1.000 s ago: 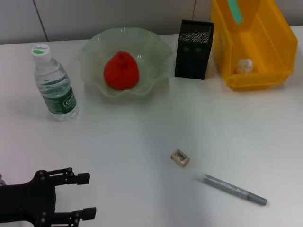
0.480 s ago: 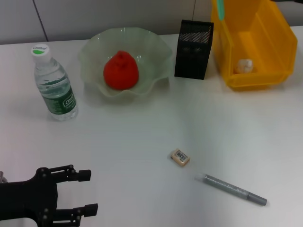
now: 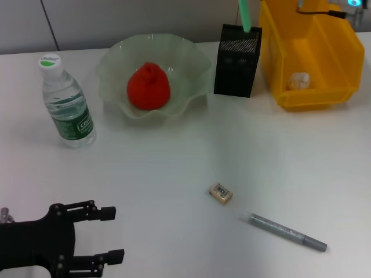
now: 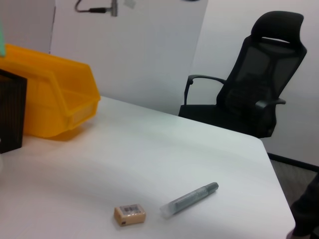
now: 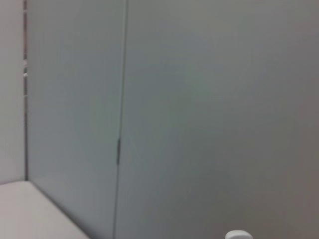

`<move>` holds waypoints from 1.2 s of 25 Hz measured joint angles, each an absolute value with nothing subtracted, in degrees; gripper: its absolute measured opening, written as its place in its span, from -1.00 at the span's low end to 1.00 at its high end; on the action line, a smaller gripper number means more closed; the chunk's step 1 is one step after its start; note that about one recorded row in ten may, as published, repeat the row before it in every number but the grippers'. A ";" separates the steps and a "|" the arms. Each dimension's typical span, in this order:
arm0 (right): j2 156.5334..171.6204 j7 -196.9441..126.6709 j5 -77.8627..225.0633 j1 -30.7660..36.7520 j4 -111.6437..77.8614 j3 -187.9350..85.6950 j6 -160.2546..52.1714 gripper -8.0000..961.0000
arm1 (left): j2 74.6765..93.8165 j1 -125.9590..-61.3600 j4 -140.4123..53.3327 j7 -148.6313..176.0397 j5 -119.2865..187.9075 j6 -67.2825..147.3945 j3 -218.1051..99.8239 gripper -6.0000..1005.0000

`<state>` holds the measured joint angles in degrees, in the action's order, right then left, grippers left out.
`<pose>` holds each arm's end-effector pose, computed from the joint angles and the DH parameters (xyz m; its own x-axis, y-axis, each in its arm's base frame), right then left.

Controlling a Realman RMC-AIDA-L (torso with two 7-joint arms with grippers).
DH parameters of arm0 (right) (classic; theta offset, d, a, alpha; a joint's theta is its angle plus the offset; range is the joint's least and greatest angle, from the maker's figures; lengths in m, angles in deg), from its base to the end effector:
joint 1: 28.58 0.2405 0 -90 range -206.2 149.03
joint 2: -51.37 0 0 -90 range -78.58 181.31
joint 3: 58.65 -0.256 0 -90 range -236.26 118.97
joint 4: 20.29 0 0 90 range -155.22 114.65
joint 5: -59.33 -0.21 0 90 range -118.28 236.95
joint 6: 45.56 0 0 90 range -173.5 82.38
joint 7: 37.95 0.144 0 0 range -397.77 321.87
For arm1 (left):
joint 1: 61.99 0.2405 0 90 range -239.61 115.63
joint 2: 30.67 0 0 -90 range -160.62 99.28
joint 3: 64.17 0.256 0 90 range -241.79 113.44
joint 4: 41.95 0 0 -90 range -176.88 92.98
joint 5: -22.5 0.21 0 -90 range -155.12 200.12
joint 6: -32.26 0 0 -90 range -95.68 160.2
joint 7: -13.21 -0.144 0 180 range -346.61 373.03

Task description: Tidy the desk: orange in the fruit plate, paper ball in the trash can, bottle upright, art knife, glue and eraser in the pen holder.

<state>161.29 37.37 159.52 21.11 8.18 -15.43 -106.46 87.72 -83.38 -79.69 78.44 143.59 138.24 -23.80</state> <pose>0.1832 0.4760 0.0641 0.8523 -0.0787 -0.5171 -0.3996 -0.7360 -0.5465 -0.2938 0.2453 -0.0016 0.8476 0.2598 0.4626 0.2796 -0.9597 0.0268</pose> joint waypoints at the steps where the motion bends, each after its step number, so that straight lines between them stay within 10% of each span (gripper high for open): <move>1: 161.67 36.50 158.49 21.26 7.58 -15.44 -105.17 -0.48 | 87.72 -83.46 -79.46 78.24 143.58 138.21 -23.80 0.56; 30: 169.35 31.69 155.78 18.88 8.57 -15.34 -92.34 -0.38 | 87.63 -83.62 -77.02 74.95 143.52 137.73 -23.88 0.56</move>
<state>169.35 31.69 155.78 18.88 8.57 -15.34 -92.34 87.63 -83.62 -77.02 74.95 143.52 137.73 -23.88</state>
